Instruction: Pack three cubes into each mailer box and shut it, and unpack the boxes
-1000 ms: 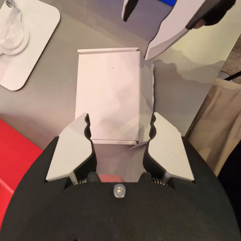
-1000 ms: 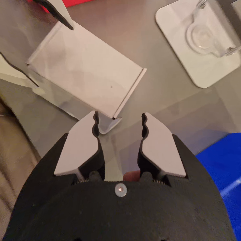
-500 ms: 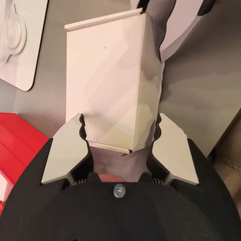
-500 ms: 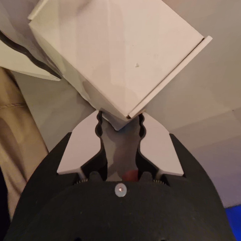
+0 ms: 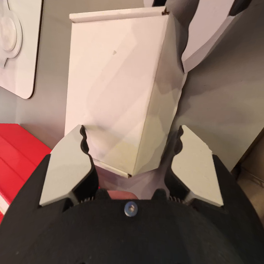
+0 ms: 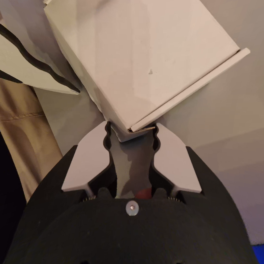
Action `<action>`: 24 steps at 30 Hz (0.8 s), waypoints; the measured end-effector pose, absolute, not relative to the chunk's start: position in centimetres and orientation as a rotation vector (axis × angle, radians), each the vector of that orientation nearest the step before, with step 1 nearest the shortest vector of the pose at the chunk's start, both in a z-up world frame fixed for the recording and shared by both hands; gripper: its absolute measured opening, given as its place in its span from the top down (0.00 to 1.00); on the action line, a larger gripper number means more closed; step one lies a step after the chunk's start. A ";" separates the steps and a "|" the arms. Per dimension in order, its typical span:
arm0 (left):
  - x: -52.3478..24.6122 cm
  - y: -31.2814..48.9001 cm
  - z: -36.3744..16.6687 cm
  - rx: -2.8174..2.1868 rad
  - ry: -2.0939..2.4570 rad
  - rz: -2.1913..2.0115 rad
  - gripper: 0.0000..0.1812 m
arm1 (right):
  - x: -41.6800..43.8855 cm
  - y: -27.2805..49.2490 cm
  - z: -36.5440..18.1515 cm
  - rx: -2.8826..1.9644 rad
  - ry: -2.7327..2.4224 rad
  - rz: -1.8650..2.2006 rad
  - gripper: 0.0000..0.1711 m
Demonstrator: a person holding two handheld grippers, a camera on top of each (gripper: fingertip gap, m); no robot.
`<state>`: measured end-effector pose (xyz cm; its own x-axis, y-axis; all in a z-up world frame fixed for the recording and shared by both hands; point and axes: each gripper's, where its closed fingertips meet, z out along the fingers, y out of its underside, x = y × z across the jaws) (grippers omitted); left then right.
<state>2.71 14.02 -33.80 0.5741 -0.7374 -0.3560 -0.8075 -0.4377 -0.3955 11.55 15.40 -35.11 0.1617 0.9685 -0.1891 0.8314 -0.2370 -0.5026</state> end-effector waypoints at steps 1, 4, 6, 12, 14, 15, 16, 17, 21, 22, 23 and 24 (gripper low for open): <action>2.8 14.0 -33.9 -2.280 1.237 0.186 0.34 | 11.5 15.3 -35.1 -2.169 -1.737 0.693 0.68; 2.8 13.8 -34.3 -2.287 1.264 0.228 0.31 | 11.5 15.0 -35.1 -2.197 -1.731 0.672 0.69; 2.8 13.8 -34.3 -2.286 1.265 0.231 0.31 | 11.8 15.3 -34.9 -2.217 -1.699 0.644 0.69; 2.9 13.8 -34.3 -2.292 1.252 0.232 0.30 | 12.1 13.9 -34.7 -2.249 -1.655 0.652 0.64; 2.9 13.8 -34.3 -2.294 1.250 0.230 0.30 | 11.9 13.5 -34.9 -2.249 -1.649 0.649 0.65; 2.9 13.8 -34.4 -2.296 1.250 0.230 0.30 | 11.9 13.4 -34.9 -2.251 -1.657 0.652 0.66; 2.9 13.7 -34.4 -2.298 1.251 0.229 0.30 | 11.9 13.4 -34.9 -2.255 -1.657 0.659 0.68; 2.9 13.7 -34.4 -2.299 1.253 0.228 0.30 | 11.9 13.4 -34.8 -2.264 -1.648 0.675 0.69; 3.1 13.5 -34.5 -2.314 1.244 0.209 0.27 | 11.9 12.8 -34.5 -2.295 -1.626 0.751 0.73; 3.1 13.5 -34.5 -2.319 1.241 0.209 0.26 | 11.8 12.6 -34.5 -2.300 -1.626 0.769 0.74; 3.1 13.5 -34.5 -2.320 1.244 0.208 0.26 | 11.8 12.4 -34.4 -2.310 -1.622 0.784 0.74; 3.1 13.5 -34.6 -2.321 1.250 0.206 0.26 | 11.8 12.3 -34.4 -2.317 -1.615 0.788 0.75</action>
<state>3.09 13.48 -34.56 0.5689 -0.7422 -0.3542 -0.8166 -0.4590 -0.3499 11.79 12.29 -34.42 0.2572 0.9168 -0.3056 0.8049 -0.3782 -0.4572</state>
